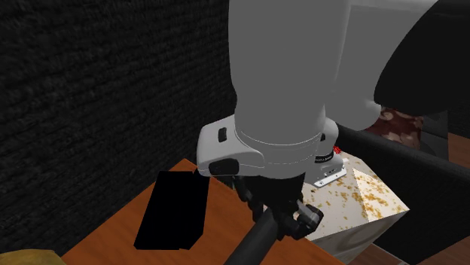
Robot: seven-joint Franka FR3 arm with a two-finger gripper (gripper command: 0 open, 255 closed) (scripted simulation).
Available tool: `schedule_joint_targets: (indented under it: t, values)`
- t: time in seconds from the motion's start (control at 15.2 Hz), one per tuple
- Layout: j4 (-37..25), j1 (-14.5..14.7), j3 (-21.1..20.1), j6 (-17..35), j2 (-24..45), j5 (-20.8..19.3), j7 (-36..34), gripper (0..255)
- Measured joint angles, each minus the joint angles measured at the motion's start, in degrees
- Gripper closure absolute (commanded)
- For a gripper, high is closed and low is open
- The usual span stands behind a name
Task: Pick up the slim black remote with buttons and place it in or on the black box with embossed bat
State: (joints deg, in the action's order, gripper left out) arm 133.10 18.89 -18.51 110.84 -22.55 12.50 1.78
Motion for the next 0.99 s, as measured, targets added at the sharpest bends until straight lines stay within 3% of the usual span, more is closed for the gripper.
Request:
schedule_joint_targets:
  t: [0.53, 0.99]
  values:
    - [-0.9, -4.4, 6.7, 0.0, 2.2, -3.2, 9.2, 255]
    - [-6.1, -8.8, 12.8, -0.7, 7.7, -6.4, 18.1, 255]
